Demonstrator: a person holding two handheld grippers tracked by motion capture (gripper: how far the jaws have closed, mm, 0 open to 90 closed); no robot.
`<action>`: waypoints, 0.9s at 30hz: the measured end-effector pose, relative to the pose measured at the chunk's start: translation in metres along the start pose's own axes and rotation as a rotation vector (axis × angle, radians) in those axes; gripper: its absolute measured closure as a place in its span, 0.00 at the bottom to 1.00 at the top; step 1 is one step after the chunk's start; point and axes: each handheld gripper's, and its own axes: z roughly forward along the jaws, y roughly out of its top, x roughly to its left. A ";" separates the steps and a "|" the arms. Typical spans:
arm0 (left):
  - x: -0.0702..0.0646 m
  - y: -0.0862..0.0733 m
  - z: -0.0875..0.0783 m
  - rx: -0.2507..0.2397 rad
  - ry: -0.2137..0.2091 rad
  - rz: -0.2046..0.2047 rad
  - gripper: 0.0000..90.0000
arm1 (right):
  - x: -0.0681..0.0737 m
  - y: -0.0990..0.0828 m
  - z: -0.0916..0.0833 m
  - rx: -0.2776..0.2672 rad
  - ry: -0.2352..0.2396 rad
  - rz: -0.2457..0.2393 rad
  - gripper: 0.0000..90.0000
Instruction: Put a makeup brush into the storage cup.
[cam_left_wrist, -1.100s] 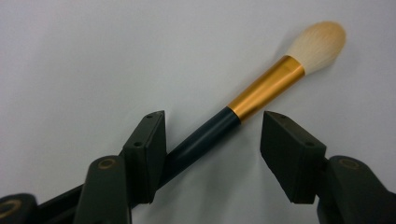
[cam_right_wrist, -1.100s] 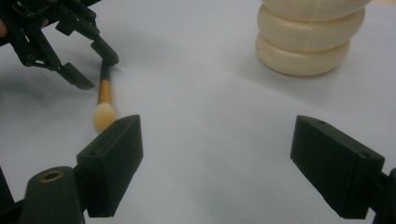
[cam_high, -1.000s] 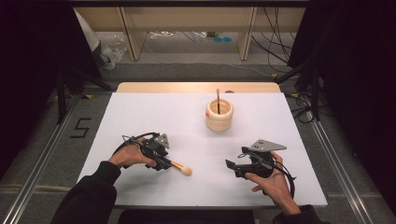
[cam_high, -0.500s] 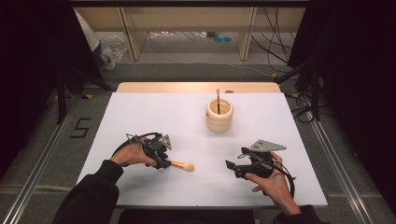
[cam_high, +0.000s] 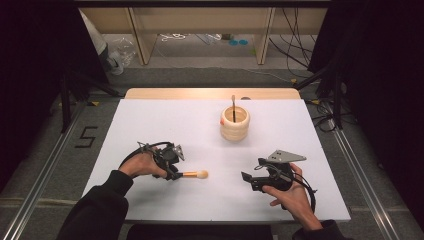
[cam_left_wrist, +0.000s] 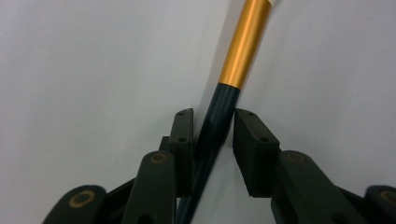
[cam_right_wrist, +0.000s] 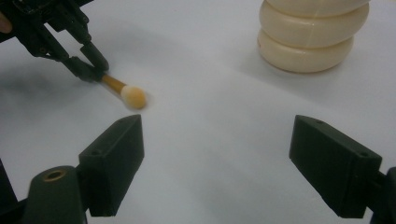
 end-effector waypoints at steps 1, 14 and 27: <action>0.000 0.000 0.000 0.006 0.000 -0.006 0.79 | 0.000 0.000 -0.001 0.002 -0.006 -0.006 0.21; 0.000 0.006 0.000 0.065 0.006 -0.020 0.82 | -0.001 0.000 0.001 -0.007 -0.004 -0.012 0.21; 0.000 0.013 0.001 0.111 0.012 -0.034 0.84 | -0.001 -0.001 0.001 0.005 0.004 -0.002 0.21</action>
